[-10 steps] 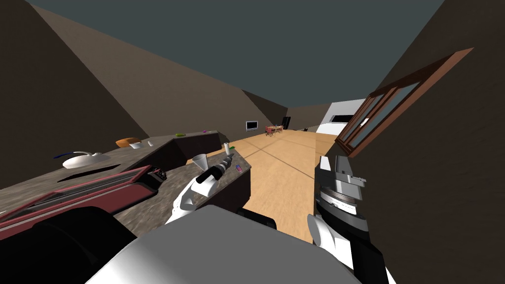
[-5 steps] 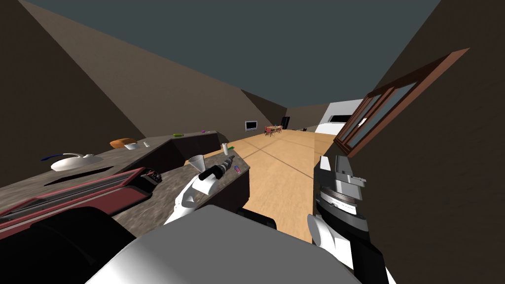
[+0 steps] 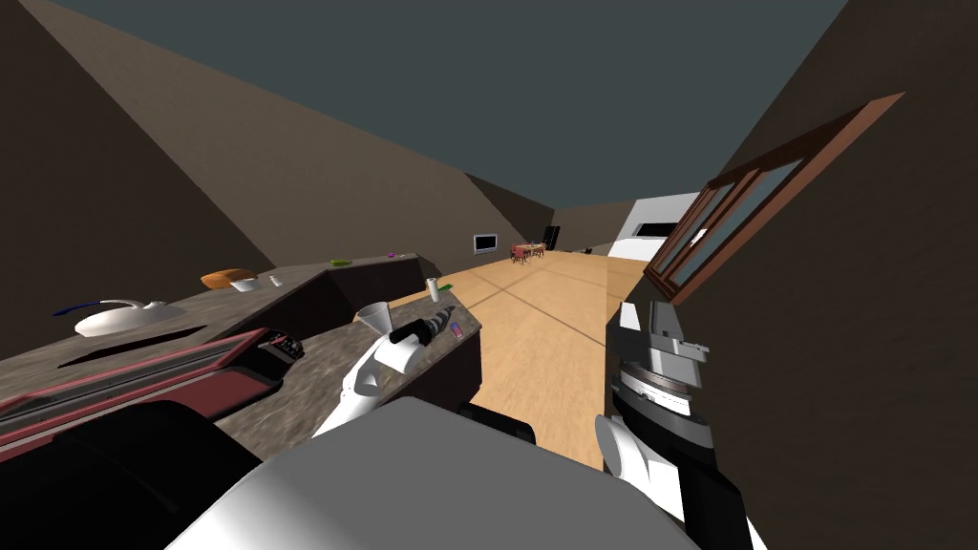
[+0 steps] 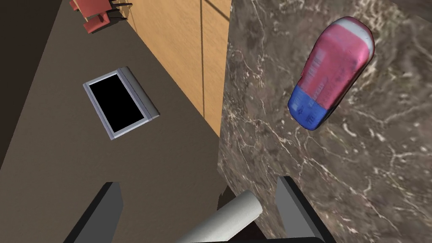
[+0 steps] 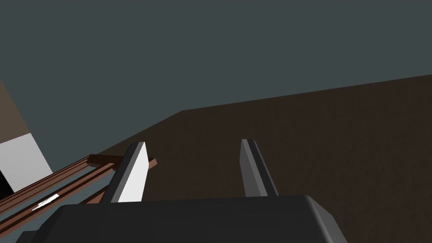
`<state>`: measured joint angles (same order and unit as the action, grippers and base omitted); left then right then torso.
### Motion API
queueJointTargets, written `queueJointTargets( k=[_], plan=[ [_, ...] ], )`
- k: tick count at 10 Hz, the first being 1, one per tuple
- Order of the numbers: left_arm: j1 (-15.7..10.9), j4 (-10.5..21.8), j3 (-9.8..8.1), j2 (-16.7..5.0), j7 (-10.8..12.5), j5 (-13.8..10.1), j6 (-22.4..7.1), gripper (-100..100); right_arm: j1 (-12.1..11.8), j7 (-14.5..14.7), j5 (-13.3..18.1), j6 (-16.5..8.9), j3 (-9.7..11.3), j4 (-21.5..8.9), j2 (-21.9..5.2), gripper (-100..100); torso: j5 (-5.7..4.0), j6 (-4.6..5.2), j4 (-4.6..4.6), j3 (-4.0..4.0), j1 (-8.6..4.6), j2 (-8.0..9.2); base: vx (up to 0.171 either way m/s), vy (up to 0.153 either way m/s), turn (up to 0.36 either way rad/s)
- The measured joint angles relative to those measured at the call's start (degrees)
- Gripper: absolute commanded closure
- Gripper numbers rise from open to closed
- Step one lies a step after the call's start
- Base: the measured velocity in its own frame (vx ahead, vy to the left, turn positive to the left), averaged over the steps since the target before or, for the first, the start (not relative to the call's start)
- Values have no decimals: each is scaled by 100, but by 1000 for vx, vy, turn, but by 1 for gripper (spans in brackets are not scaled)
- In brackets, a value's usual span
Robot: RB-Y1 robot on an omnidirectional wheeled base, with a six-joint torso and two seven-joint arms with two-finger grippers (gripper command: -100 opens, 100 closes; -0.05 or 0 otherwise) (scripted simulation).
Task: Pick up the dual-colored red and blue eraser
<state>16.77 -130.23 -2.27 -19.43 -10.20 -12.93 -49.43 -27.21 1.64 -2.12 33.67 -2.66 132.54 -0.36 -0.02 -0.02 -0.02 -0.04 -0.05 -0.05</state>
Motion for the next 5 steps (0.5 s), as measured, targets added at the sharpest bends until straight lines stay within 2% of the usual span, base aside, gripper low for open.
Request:
queueJointTargets(
  k=[5],
  plan=[
    [-126,63,-7,-126,-144,-138,-774,-100,0,0,0,0,0,0,0,0,0,-1,-1,-1,-1,-1,30,-19,-21]
  ],
)
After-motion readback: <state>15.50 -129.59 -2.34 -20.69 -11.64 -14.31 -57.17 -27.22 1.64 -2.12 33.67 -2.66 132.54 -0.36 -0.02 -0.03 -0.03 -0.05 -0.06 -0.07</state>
